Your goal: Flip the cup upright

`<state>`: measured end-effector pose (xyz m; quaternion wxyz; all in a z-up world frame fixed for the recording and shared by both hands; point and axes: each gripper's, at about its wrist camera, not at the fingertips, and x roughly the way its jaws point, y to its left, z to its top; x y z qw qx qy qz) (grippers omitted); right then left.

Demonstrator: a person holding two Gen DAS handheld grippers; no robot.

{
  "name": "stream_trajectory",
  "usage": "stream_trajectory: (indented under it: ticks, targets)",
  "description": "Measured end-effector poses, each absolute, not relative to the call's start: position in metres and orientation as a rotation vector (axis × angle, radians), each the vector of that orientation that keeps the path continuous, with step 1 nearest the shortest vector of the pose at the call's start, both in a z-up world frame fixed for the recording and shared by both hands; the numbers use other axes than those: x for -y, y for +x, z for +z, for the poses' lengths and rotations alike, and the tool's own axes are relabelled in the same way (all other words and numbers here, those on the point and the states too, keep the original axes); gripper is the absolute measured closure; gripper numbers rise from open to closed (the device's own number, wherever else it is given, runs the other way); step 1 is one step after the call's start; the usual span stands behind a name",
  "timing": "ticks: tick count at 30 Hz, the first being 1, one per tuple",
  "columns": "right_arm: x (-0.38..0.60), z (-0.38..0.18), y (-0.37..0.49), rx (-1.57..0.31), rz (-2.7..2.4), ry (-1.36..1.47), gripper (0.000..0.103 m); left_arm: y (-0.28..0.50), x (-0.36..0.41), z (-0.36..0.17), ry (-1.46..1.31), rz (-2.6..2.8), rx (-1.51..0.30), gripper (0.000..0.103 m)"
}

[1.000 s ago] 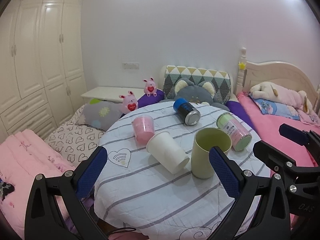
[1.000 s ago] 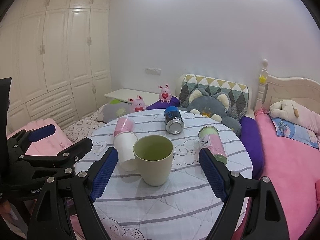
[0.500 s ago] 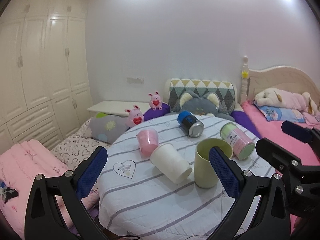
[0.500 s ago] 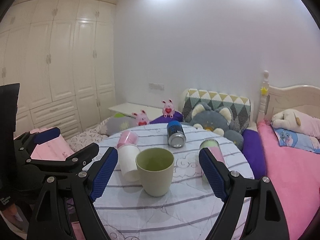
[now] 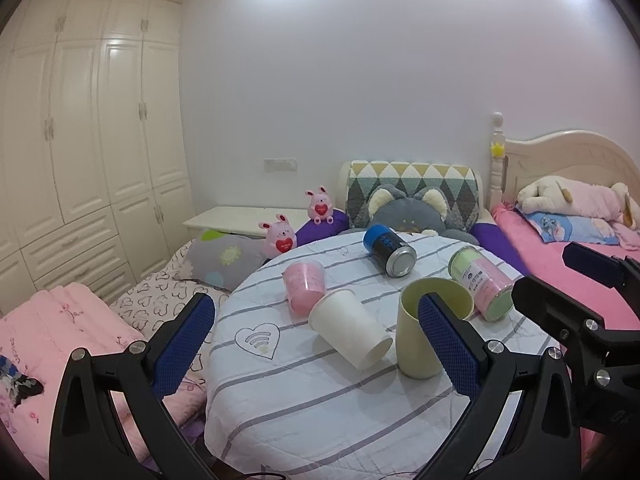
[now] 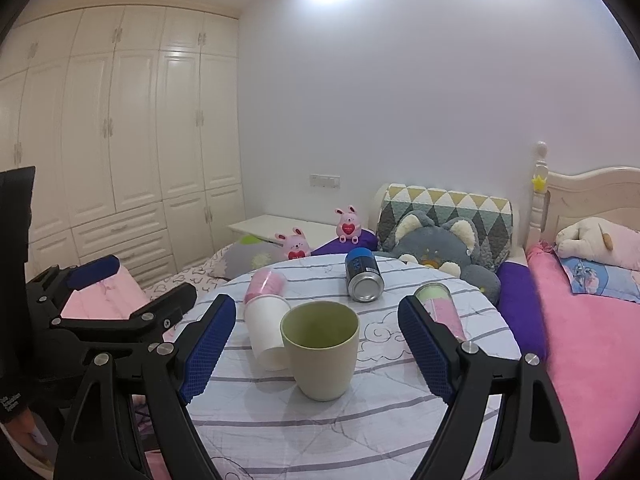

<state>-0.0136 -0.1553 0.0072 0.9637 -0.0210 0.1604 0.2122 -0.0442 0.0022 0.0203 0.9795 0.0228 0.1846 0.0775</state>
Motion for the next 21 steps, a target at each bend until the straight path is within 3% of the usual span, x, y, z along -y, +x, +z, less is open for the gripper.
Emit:
stream_trajectory:
  ticks: [21]
  targets:
    - [0.165, 0.008, -0.014, -0.344, 0.412, -0.034, 0.018, -0.036, 0.01, 0.01, 0.01, 0.116, -0.435, 0.0]
